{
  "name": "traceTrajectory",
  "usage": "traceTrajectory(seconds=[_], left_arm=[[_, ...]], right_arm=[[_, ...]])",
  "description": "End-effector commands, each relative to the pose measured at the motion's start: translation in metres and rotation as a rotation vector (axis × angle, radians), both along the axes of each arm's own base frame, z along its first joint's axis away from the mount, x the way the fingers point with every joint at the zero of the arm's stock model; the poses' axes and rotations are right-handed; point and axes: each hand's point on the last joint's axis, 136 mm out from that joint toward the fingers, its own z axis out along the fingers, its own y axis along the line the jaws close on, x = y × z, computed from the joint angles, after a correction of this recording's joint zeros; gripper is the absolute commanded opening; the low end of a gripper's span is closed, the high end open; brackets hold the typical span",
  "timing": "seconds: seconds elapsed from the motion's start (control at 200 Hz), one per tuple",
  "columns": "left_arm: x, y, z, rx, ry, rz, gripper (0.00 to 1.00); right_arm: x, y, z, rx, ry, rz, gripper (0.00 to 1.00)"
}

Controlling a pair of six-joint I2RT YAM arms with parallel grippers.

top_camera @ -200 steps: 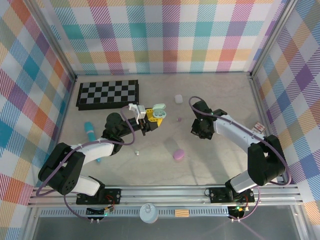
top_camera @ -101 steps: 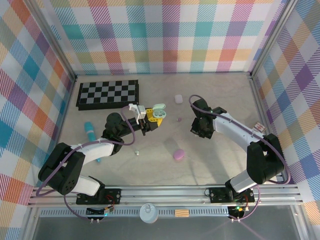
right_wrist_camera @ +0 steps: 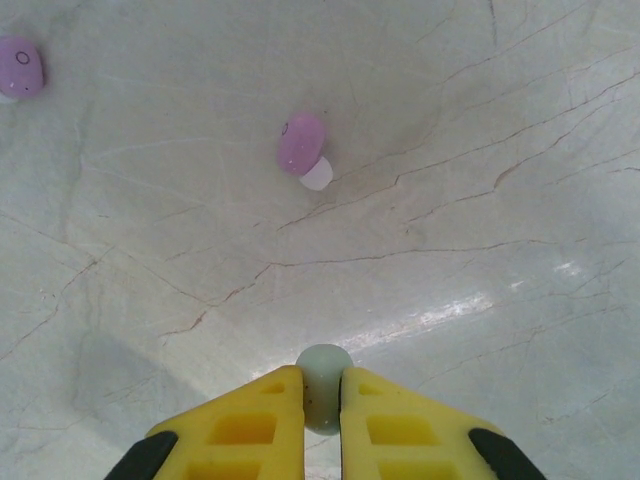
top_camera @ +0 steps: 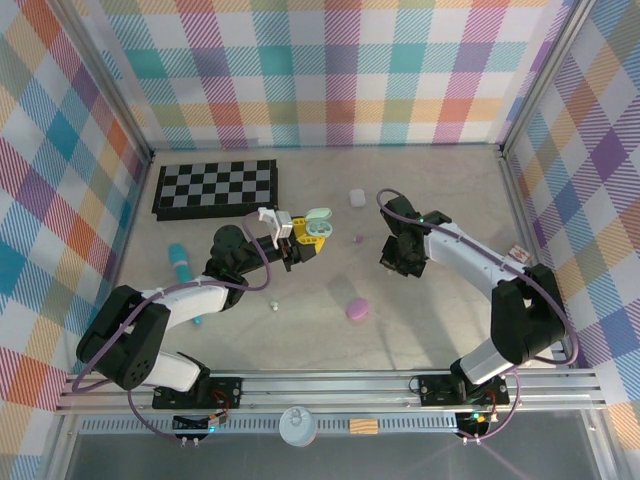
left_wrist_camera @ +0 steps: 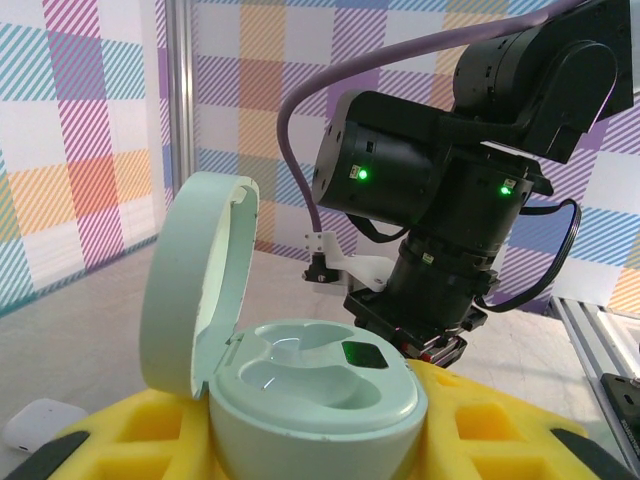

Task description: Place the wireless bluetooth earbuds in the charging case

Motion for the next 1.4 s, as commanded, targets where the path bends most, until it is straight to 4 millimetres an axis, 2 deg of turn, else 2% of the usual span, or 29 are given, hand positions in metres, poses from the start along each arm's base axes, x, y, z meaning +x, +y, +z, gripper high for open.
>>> traceTrajectory(seconds=[0.0,0.07,0.27,0.475,0.585,0.715,0.84,1.07,1.395], left_arm=[[-0.005,-0.001,0.02,-0.025,-0.083,-0.007,0.32],[-0.006,-0.001,0.02,-0.027,-0.081,-0.006,0.32],[-0.008,0.001,0.021,-0.03,-0.078,-0.005,0.32],[-0.008,0.002,0.021,-0.026,-0.072,0.001,0.32],[-0.008,0.002,0.02,-0.024,-0.069,0.0,0.32],[-0.008,0.001,0.022,-0.025,-0.068,-0.004,0.32],[-0.008,0.001,0.022,-0.025,-0.067,-0.007,0.32],[-0.009,0.001,0.023,-0.024,-0.069,-0.007,0.32],[-0.008,0.001,0.022,-0.022,-0.065,-0.008,0.32]], right_arm=[[0.0,0.006,-0.001,0.015,0.017,0.029,0.13],[0.0,0.008,-0.008,0.019,0.026,0.049,0.13],[-0.005,0.014,-0.044,0.011,0.113,0.127,0.15],[-0.012,0.013,-0.061,-0.007,0.153,0.2,0.16],[-0.01,0.016,-0.06,0.011,0.134,0.214,0.2],[-0.006,0.022,-0.051,0.053,0.08,0.226,0.35],[-0.003,0.023,-0.047,0.122,0.034,0.191,0.39],[-0.004,0.018,-0.048,0.258,-0.015,0.131,0.38],[-0.004,0.019,-0.062,0.288,0.021,0.14,0.23]])
